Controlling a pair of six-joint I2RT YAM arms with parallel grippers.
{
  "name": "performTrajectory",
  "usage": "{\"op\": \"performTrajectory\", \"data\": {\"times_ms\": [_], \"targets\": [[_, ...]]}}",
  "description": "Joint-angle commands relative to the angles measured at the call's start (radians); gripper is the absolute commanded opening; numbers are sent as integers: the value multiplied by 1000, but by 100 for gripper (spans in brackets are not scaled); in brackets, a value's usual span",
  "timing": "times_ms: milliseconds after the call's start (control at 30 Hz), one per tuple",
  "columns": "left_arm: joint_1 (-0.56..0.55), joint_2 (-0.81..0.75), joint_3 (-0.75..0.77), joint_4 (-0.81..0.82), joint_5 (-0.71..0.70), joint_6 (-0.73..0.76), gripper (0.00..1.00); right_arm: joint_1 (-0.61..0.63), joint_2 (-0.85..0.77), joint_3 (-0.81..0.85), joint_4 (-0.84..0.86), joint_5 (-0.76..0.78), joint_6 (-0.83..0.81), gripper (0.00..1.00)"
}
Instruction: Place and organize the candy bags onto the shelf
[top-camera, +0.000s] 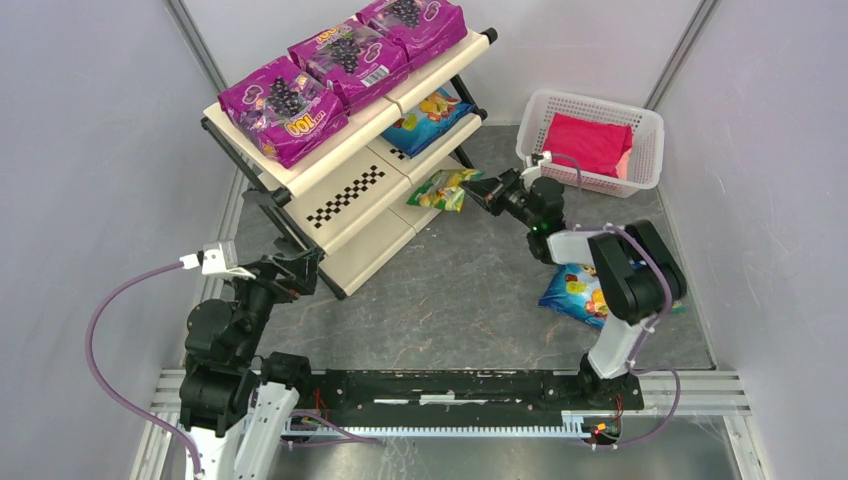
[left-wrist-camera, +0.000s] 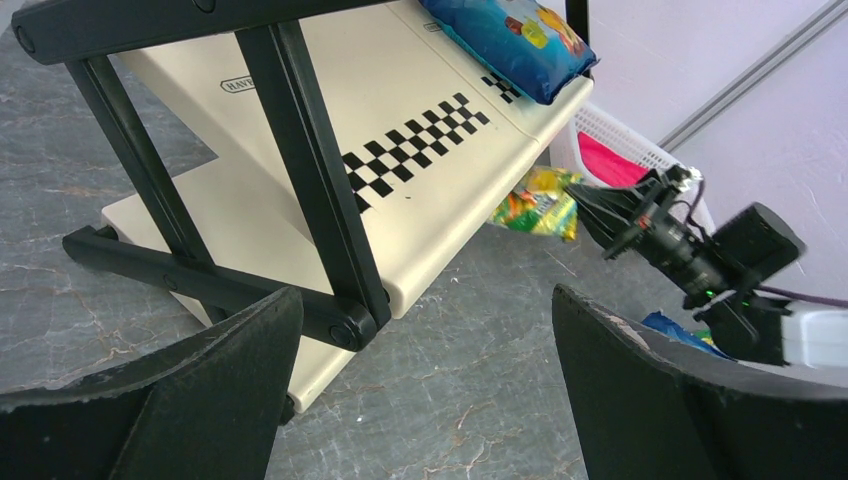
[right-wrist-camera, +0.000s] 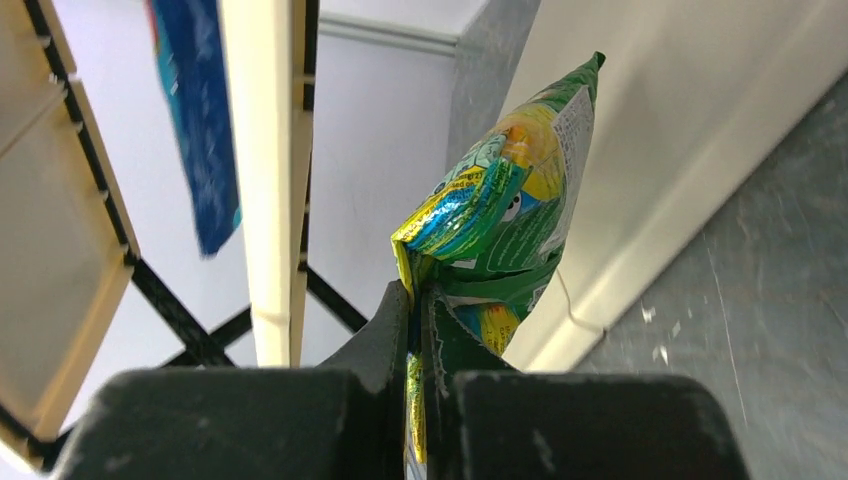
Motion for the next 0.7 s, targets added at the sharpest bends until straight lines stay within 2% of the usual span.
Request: {"op": "performTrajectory", "data": {"times_ms": [0,100,200,433,667], "targets": [[-2,17,3,43,14,63,100,36,154,149,167,77,81,0],[-2,18,3,43,7,61,100,61,276,225,216,124,101,0],[-2,13,4,36,-2,59,100,81,358,274,185,195,81,0],[0,-15,3,33,-39,51,100,101,442,346,54,369,2,0],[3,5,3,33,-40,50,100,106,526,443,-6,438,7,0]]}}
